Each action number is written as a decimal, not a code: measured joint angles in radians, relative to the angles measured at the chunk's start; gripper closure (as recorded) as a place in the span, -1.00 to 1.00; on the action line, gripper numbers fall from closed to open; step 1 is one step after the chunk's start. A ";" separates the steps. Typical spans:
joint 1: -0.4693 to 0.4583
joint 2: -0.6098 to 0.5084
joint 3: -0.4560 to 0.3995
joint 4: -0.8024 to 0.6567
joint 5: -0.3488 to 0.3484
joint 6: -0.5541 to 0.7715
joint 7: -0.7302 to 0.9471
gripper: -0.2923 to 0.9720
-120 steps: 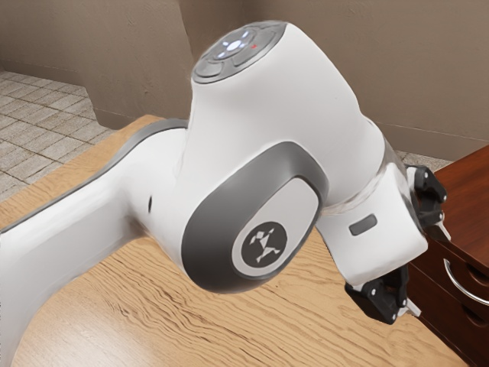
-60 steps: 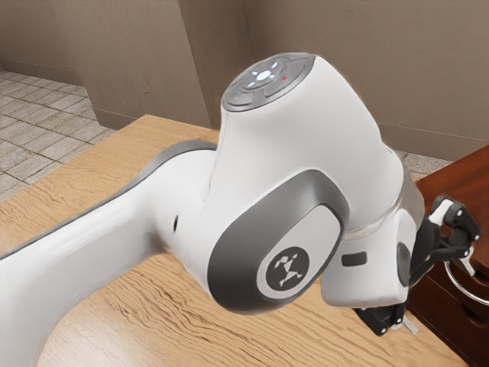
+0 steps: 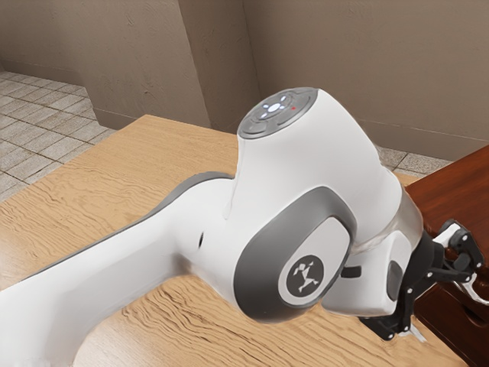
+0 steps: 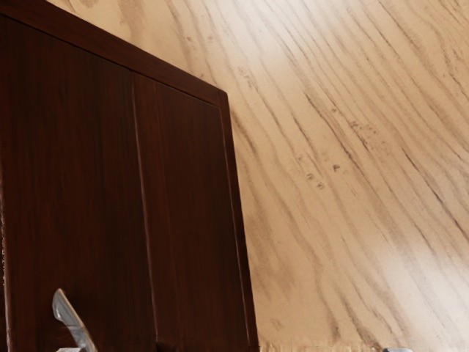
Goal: Pull the drawer handle with one arm to open the drawer
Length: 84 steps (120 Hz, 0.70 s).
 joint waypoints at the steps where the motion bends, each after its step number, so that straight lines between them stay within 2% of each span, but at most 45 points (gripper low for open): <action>1: 0.004 0.000 0.000 0.000 -0.002 0.001 0.002 -0.27; 34: 0.046 -0.003 -0.014 -0.002 -0.041 0.024 0.051 -0.08; 46: 0.095 -0.005 -0.061 0.005 -0.048 0.031 0.063 -0.04; 64: 0.123 -0.006 -0.076 0.007 -0.057 0.042 0.076 -0.02; 84: 0.205 -0.007 -0.131 0.027 -0.075 0.056 0.084 0.00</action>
